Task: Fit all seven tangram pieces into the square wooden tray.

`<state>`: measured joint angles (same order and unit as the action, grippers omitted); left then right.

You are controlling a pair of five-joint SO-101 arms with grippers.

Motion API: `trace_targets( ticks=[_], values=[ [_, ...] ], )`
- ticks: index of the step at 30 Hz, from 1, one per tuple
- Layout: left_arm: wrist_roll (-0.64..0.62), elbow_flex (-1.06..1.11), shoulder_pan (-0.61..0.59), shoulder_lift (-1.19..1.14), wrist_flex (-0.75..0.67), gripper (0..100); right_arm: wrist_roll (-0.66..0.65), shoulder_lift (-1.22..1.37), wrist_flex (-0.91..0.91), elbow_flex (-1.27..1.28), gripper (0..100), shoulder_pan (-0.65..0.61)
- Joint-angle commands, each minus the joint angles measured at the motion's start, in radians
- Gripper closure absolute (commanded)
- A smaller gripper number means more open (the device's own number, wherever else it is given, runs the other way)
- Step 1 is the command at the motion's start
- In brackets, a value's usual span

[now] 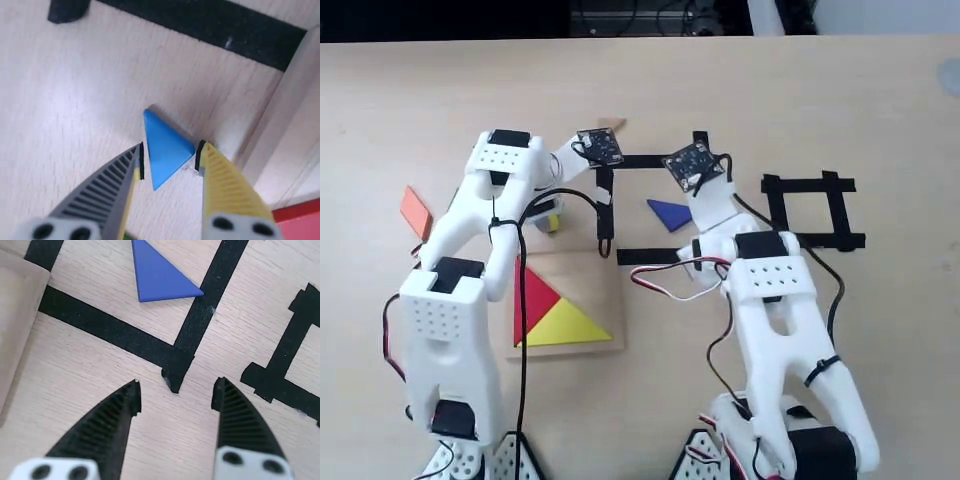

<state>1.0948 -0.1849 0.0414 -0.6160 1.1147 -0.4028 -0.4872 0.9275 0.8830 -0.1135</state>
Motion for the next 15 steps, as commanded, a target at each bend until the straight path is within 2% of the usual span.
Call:
trace_targets(
  ticks=[1, 3, 6, 9, 12, 15],
  values=[
    [0.0, -0.007, 0.001, -0.017, 0.005, 81, 0.003, -0.028, -0.014, -0.005, 75.6, -0.015],
    [0.008, -0.018, 0.001, -0.018, 0.015, 81, 0.003, -0.028, -0.014, -0.005, 75.6, -0.015],
    [0.072, -0.058, -0.001, -0.02, 0.117, 80, 0.003, -0.028, -0.014, -0.004, 75.6, -0.015],
    [0.071, -0.122, -0.005, -0.06, 0.18, 76, 0.002, -0.028, -0.012, -0.004, 75.6, -0.015],
    [0.046, -0.251, -0.027, -0.146, 0.232, 73, 0.0, -0.028, -0.012, -0.004, 75.6, -0.015],
    [0.041, -0.426, -0.025, -0.256, 0.35, 72, 0.0, -0.028, -0.011, -0.004, 75.6, -0.015]
  ],
)
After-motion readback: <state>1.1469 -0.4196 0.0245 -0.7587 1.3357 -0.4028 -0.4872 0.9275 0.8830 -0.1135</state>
